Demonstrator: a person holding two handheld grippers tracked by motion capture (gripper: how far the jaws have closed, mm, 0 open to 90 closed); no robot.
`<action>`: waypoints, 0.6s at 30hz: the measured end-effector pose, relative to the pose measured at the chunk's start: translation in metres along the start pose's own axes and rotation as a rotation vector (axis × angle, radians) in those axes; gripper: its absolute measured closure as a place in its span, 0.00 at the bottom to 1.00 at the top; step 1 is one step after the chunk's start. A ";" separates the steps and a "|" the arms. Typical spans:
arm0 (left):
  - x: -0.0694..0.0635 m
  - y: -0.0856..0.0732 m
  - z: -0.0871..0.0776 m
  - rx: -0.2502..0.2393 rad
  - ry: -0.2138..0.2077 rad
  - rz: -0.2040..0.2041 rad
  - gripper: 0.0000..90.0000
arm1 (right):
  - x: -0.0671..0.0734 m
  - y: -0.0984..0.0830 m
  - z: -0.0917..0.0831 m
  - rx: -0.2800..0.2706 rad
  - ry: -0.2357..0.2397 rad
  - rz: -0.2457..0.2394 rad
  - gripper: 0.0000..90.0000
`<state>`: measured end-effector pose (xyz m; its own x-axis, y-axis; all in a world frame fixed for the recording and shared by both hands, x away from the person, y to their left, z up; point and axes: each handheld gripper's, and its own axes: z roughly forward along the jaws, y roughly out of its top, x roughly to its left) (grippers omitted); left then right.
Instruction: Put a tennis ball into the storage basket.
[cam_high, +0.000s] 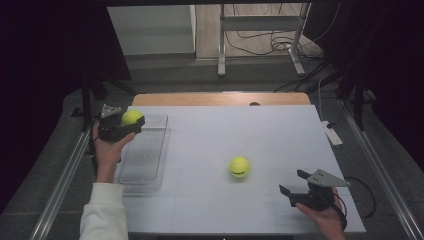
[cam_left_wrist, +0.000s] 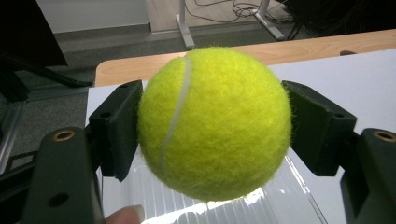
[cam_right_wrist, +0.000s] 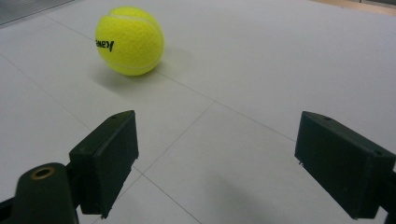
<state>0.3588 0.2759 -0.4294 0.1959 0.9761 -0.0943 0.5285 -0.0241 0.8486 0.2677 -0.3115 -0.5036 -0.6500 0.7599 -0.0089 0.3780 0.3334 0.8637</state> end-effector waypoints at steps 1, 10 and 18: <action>0.000 0.000 0.001 0.002 -0.001 -0.003 0.29 | 0.000 0.000 0.000 0.001 0.000 0.000 0.15; 0.007 -0.004 0.010 0.049 0.005 -0.008 0.29 | 0.000 0.000 0.000 0.003 0.000 0.000 0.15; 0.008 -0.005 0.015 0.074 0.006 -0.003 0.29 | 0.000 0.000 0.000 0.003 0.001 0.000 0.15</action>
<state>0.3701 0.2803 -0.4419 0.1890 0.9775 -0.0933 0.5887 -0.0367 0.8075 0.2678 -0.3116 -0.5041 -0.6505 0.7595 -0.0085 0.3798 0.3349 0.8623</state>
